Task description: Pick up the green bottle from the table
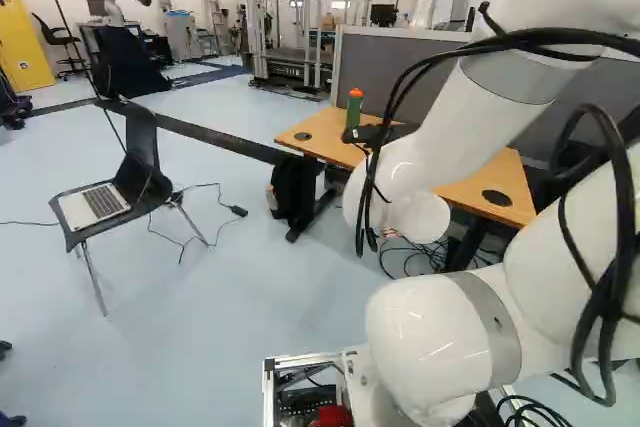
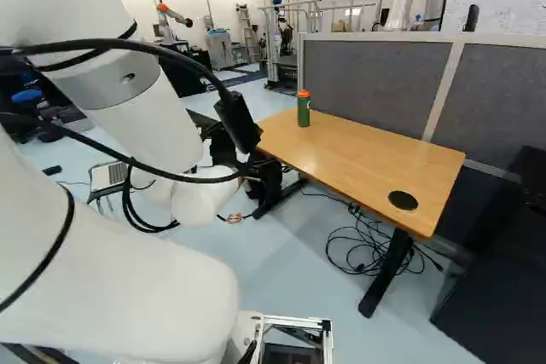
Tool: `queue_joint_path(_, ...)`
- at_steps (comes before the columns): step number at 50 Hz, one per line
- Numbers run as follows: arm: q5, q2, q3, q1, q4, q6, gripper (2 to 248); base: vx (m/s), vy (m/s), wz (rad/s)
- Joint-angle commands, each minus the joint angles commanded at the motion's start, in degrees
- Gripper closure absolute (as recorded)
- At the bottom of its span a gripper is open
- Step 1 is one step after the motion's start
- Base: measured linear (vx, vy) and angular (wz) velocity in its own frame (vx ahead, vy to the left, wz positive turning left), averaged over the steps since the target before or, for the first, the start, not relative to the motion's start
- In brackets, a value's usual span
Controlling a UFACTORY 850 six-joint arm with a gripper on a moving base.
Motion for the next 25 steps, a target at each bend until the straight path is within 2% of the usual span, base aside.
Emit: queue_joint_path(25, 0.0, 0.0, 0.0, 0.0, 0.0, 0.0, 3, 0.156, 0.066, -0.020)
